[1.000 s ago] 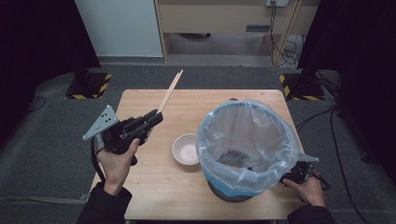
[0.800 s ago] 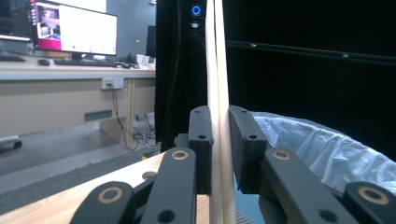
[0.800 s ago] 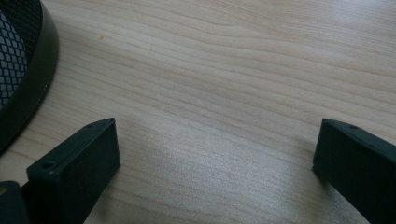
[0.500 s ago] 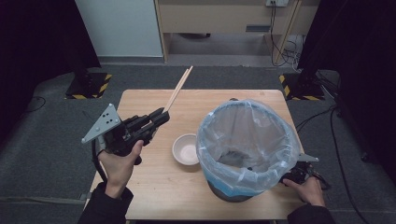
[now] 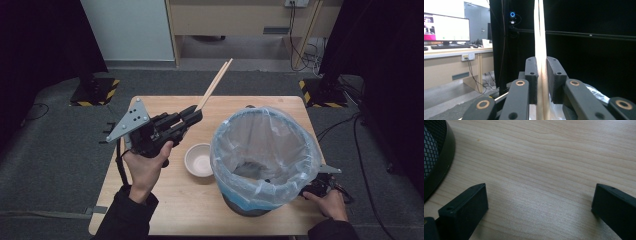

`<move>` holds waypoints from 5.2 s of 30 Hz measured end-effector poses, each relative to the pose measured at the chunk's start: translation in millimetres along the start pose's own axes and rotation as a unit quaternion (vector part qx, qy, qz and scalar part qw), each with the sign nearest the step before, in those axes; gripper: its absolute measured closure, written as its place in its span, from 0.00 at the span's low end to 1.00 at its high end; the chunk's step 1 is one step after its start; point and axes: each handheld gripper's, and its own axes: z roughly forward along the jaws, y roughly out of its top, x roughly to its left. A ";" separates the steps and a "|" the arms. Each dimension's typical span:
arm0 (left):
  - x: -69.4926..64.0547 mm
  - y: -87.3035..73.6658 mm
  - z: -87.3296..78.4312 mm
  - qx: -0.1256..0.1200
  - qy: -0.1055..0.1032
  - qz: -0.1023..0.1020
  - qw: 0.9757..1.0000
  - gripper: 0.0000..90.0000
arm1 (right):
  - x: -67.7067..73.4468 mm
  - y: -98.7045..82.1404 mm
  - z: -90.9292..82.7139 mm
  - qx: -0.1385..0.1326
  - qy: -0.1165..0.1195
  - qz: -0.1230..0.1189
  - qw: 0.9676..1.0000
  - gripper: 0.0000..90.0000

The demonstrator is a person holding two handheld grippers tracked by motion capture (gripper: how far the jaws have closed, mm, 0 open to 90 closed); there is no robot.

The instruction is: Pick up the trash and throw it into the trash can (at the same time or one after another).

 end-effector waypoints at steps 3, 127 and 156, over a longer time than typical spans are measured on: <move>-1.3 -0.6 6.2 0.002 -0.004 -0.002 1.000 0.88 | 0.0 0.0 0.0 0.000 0.000 0.000 1.000 0.01; 111.3 -222.8 11.8 0.334 0.148 -0.061 0.929 0.37 | 0.5 0.7 0.5 0.001 0.006 -0.006 1.000 0.01; 111.2 -229.2 13.1 0.397 0.150 -0.101 0.900 0.86 | 0.5 0.7 0.5 0.001 0.006 -0.006 1.000 0.01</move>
